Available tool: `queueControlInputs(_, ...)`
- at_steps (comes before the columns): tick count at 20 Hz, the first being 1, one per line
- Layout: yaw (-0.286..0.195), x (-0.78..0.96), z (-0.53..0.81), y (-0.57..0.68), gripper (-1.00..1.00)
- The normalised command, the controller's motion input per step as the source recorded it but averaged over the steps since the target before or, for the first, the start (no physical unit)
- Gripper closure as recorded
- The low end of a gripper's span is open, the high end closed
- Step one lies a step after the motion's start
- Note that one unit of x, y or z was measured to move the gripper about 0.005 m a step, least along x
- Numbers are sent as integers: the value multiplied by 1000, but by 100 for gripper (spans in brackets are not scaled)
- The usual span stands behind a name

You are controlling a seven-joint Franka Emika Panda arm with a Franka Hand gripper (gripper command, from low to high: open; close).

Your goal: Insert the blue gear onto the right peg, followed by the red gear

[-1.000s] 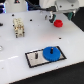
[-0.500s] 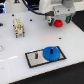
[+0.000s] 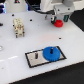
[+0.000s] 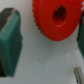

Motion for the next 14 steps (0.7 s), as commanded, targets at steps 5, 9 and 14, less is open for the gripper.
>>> queueControlInputs(5, 0, -47, 51, -65, 100)
queueControlInputs(9, 0, 236, 619, 0, 100)
queueControlInputs(14, 0, 508, 623, -129, 100)
